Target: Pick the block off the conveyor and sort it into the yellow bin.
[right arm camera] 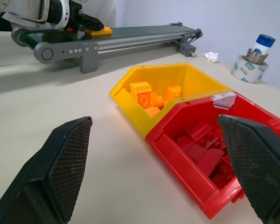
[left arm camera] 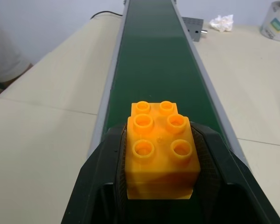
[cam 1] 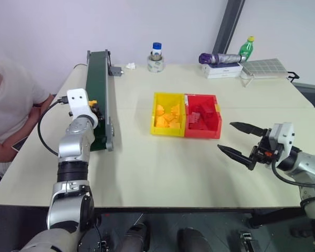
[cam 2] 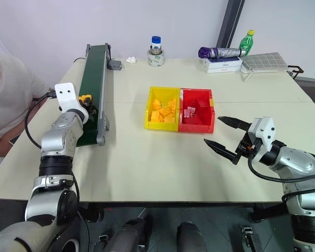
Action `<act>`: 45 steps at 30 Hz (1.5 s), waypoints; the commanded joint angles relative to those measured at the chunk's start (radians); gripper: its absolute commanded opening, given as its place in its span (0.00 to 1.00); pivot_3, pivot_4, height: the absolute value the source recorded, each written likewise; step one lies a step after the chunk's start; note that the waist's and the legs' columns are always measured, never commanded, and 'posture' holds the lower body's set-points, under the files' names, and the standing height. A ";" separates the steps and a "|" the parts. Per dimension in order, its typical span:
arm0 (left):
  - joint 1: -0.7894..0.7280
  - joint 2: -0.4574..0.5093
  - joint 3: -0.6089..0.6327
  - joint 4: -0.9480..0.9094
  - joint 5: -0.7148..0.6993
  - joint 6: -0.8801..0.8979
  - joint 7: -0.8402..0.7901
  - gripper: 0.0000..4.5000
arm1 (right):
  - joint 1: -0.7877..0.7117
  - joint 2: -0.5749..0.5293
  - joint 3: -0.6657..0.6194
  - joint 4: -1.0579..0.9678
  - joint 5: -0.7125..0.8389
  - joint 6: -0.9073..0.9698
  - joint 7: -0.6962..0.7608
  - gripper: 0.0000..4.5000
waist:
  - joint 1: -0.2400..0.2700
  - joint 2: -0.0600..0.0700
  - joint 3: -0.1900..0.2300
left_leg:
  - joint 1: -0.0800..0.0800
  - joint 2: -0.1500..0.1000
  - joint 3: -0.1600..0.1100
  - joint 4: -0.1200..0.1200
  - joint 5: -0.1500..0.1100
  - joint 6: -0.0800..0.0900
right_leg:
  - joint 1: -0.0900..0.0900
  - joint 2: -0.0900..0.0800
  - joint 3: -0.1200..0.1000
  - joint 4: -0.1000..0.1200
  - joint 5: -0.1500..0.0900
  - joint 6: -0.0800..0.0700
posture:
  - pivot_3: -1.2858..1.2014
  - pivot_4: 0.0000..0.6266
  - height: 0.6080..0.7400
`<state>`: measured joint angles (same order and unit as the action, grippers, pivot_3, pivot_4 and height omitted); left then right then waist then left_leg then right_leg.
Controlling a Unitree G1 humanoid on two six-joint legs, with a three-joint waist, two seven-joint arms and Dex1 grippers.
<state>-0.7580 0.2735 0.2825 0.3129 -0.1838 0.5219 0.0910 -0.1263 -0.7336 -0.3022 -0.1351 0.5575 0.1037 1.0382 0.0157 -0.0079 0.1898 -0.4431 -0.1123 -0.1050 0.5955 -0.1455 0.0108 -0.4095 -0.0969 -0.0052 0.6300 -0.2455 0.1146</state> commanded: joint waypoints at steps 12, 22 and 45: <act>-0.151 -0.255 -0.227 -0.034 -0.072 -0.101 -0.255 0.30 | -0.022 -0.005 -0.019 -0.024 0.005 -0.005 -0.010 1.00 | 0.001 0.000 0.000 | 0.000 -0.001 0.000 0.001 0.000 0.000 | 0.002 0.000 0.000 -0.001 0.000 0.000 | 0.52 0.24 1.00; -0.279 -0.330 -0.239 0.264 -0.008 -0.303 -0.225 0.83 | 0.052 -0.014 -0.065 -0.084 0.014 0.003 -0.037 1.00 | -0.001 0.000 0.000 | 0.000 0.000 0.000 0.001 0.000 0.000 | 0.001 0.000 -0.001 0.000 0.000 0.001 | 0.52 0.24 1.00; 0.326 0.335 0.013 -0.566 -0.412 0.057 -0.791 0.99 | -0.019 -0.015 -0.014 -0.004 0.004 -0.001 0.024 1.00 | 0.000 0.001 0.000 | 0.001 0.001 0.000 0.001 0.000 0.000 | 0.000 0.001 0.001 0.000 -0.002 -0.005 | 0.52 0.24 1.00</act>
<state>-0.4478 0.5794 0.2596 -0.2037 -0.5617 0.5685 -0.6611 -0.1317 -0.7369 -0.3073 -0.1424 0.5600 0.1210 1.0498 0.0161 -0.0068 0.1894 -0.4426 -0.1113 -0.1051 0.5959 -0.1456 0.0107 -0.4090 -0.0968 -0.0038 0.6302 -0.2472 0.1098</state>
